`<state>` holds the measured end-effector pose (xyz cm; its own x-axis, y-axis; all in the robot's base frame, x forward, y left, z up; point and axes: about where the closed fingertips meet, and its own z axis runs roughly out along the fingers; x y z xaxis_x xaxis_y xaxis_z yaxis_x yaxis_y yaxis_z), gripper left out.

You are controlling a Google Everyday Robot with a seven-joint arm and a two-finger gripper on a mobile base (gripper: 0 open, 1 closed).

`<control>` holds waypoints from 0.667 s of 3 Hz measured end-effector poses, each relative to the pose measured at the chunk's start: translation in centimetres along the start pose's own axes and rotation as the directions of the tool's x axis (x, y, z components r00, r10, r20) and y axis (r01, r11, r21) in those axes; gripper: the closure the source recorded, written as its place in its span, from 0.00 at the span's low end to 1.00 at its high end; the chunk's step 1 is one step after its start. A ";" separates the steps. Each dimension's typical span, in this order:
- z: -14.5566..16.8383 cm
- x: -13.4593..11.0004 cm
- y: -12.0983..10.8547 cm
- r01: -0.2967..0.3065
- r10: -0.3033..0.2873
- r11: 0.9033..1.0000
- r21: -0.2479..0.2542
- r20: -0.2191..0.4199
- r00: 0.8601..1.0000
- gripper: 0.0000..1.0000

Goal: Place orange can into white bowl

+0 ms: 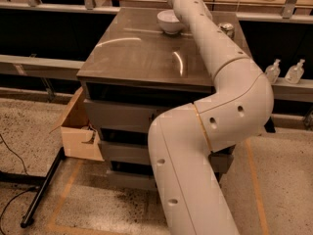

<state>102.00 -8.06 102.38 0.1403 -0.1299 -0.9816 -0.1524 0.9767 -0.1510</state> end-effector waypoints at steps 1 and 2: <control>0.5 0.7 -0.1 -0.007 0.007 1.000 0.016 0.002 1.000 1.00; 0.7 1.3 -0.2 -0.013 0.013 0.999 0.029 -0.001 1.000 1.00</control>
Offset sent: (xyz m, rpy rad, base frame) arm 0.0803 -0.0140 0.0101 0.0248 0.0050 -0.0470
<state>102.93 -8.30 101.24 0.1370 -0.1176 -0.9836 -0.1254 0.9829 -0.1349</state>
